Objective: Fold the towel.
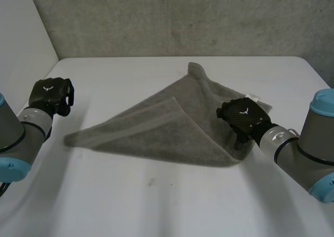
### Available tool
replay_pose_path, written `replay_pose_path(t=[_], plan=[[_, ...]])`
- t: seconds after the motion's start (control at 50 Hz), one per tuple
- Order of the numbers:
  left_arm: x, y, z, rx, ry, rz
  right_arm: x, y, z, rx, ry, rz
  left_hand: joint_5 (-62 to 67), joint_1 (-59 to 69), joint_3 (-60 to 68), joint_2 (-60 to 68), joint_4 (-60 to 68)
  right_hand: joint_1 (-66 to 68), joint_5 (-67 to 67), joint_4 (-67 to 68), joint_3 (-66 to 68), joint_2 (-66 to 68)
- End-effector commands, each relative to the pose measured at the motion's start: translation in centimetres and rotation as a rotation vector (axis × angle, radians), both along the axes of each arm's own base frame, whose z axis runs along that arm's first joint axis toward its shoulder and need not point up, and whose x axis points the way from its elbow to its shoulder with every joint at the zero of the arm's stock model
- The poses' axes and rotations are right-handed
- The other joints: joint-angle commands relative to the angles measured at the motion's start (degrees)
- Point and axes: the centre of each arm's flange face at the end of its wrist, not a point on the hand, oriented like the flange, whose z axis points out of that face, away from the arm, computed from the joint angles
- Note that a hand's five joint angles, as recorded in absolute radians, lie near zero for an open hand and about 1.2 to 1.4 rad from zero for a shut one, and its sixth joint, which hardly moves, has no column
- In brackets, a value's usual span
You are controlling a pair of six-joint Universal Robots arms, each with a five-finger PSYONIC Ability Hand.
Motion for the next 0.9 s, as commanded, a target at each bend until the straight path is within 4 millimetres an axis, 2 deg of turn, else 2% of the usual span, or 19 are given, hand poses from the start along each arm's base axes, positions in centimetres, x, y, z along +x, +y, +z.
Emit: replay_pose_path(t=[0.02,0.06,0.08,0.1,0.14,0.16,0.2,0.24,0.36,0.66,0.72,0.76,0.8,0.9], plan=[[0.1,0.7,-0.5,0.056,-0.006,-0.001,0.0,0.0,-0.1,-0.001,0.003,-0.003,10.93,11.60,10.33,10.24,10.18,-3.63,-1.21,-3.15,-3.04,-3.52],[0.0,0.8,-0.7,0.072,-0.008,-0.003,0.0,0.0,-0.1,-0.001,0.003,-0.005,10.62,11.29,10.02,9.93,9.87,-3.63,-1.21,-3.15,-3.04,-3.52],[0.0,1.0,-0.9,0.088,-0.010,-0.006,0.0,0.0,-0.1,-0.001,0.003,-0.005,-6.87,-6.20,-7.47,-7.56,-7.62,-3.79,-1.38,-3.31,-3.20,-3.69],[0.0,1.0,-0.9,0.088,-0.011,-0.006,0.0,0.0,-0.1,-0.001,0.003,-0.005,-7.04,-6.38,-7.64,-7.74,-7.79,-3.80,-1.38,-3.32,-3.21,-3.69],[-0.2,1.4,-1.4,0.128,-0.028,-0.013,0.0,-0.1,0.0,-0.007,0.001,-0.006,-36.85,-36.18,-37.45,-37.54,-37.60,-3.80,-1.38,-3.32,-3.21,-3.69],[-0.2,1.5,-1.4,0.128,-0.028,-0.013,0.0,-0.1,0.0,-0.007,0.001,-0.006,-36.98,-36.32,-37.59,-37.68,-37.73,-3.80,-1.38,-3.32,-3.21,-3.69],[-0.2,1.7,-1.8,0.151,-0.097,-0.025,-0.1,-0.1,-0.1,-0.005,0.002,-0.008,-50.89,-50.23,-51.49,-51.59,-51.64,-3.80,-1.38,-3.32,-3.21,-3.69],[-0.2,1.8,-2.2,0.162,-0.145,-0.036,-0.1,-0.1,0.0,-0.007,0.001,-0.008,-53.28,-52.61,-53.88,-53.97,-54.03,-3.63,-1.21,-3.15,-3.04,-3.52],[-0.2,2.1,-2.9,0.160,-0.281,-0.061,0.0,-0.2,0.0,-0.005,0.002,-0.008,-52.47,-51.80,-53.07,-53.16,-53.22,-3.63,-1.21,-3.15,-3.04,-3.52],[-0.2,2.2,-4.1,0.194,-0.303,-0.072,-0.1,-0.4,0.1,-0.002,-0.001,-0.017,-47.75,-47.08,-48.35,-48.44,-48.50,-3.46,-1.04,-2.98,-2.87,-3.35],[-0.2,2.1,-4.3,0.199,-0.304,-0.073,-0.1,-0.4,0.1,-0.004,-0.001,-0.017,-41.36,-40.69,-41.96,-42.05,-42.11,-3.46,-1.04,-2.98,-2.87,-3.35],[-0.2,2.0,-4.5,0.202,-0.302,-0.074,-0.1,-0.5,0.1,-0.001,-0.002,-0.019,-30.48,-29.82,-31.09,-31.18,-31.23,-3.46,-1.04,-2.98,-2.87,-3.35],[-0.2,2.0,-4.6,0.205,-0.302,-0.075,-0.1,-0.5,0.1,-0.002,-0.001,-0.018,-26.59,-25.93,-27.20,-27.29,-27.34,-3.46,-1.04,-2.98,-2.87,-3.35],[-0.3,1.8,-4.9,0.213,-0.303,-0.076,-0.1,-0.4,0.0,0.001,0.000,-0.017,-25.88,-25.22,-26.49,-26.58,-26.63,-3.46,-1.04,-2.98,-2.87,-3.35]])
